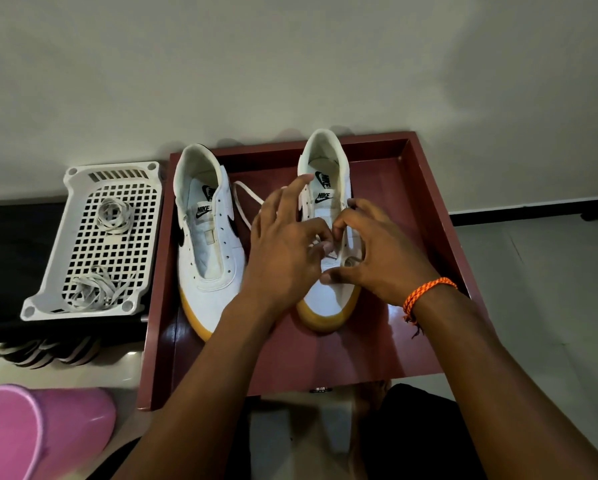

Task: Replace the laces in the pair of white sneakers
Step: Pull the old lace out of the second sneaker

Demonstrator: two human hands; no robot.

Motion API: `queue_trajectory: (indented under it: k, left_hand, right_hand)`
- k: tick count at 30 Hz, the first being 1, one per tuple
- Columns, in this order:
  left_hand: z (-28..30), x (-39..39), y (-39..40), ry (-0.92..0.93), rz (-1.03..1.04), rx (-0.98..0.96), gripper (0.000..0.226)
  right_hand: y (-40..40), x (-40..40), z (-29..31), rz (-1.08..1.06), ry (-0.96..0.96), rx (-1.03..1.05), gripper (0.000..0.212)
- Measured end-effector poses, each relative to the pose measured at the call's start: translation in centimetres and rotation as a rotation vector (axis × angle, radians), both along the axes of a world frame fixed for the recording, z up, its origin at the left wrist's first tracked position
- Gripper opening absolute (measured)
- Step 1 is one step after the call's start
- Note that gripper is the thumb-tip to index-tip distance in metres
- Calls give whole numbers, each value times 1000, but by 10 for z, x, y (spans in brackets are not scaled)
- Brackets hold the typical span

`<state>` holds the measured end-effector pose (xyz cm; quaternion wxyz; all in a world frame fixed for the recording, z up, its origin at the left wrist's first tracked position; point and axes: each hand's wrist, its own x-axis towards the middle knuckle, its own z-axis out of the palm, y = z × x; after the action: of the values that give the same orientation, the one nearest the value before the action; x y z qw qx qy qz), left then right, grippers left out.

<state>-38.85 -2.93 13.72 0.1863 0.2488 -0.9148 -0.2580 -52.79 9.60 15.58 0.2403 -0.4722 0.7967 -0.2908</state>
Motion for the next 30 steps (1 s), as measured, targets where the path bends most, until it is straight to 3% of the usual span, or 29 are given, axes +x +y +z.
queue_trajectory:
  k: [5, 10, 13, 17, 21, 24, 28, 30]
  left_hand:
    - [7, 9, -34, 194, 161, 67, 17]
    - [8, 10, -10, -31, -51, 5, 13]
    - [4, 2, 1, -90, -59, -76, 6]
    - [1, -2, -3, 125, 14, 20, 3]
    - [7, 1, -21, 314, 222, 152, 6]
    - [7, 4, -19, 213, 172, 76, 24]
    - [6, 6, -1, -58, 4, -3, 13]
    - [5, 3, 4, -78, 8, 2, 8]
  right_hand:
    - [0, -1, 0, -14, 26, 14, 61]
    - [-1, 2, 4, -10, 2, 12, 59]
    - [0, 3, 6, -9, 3, 10, 57]
    - [0, 3, 7, -5, 1, 19, 59]
    - [-1, 4, 9, -21, 3, 26, 59]
    - [1, 4, 8, -24, 10, 28, 59]
    - [0, 3, 6, -12, 1, 13, 60]
    - [0, 3, 5, -8, -1, 9, 60]
